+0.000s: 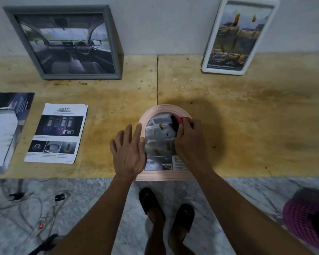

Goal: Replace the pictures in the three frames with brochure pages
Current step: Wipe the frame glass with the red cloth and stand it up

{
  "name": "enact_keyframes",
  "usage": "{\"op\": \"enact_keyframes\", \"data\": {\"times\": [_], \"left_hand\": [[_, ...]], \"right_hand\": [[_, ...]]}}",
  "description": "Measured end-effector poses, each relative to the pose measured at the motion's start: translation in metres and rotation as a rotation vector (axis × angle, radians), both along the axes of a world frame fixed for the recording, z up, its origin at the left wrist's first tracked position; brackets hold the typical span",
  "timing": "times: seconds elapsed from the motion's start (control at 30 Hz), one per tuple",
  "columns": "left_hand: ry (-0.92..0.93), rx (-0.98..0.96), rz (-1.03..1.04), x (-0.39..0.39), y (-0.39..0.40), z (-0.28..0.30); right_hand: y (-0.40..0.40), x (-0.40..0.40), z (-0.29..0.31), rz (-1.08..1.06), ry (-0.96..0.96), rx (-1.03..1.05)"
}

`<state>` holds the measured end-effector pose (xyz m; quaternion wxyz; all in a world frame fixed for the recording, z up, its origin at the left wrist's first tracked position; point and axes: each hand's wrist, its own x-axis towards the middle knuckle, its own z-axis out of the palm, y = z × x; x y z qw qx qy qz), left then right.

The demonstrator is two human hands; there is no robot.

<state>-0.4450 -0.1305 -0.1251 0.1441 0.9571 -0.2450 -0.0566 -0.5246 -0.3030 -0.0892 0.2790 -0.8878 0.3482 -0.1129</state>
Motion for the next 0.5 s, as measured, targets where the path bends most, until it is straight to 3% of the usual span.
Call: {"op": "enact_keyframes", "data": {"times": [0.17,0.5], "left_hand": [[0.007,0.002,0.027,-0.002,-0.003,-0.002],[-0.003,0.019,0.051,-0.001,-0.006,-0.003]], "right_hand": [[0.004,0.009,-0.006,-0.012,0.109,-0.060],[0.011,0.036,-0.016,-0.073,0.071,-0.098]]}}
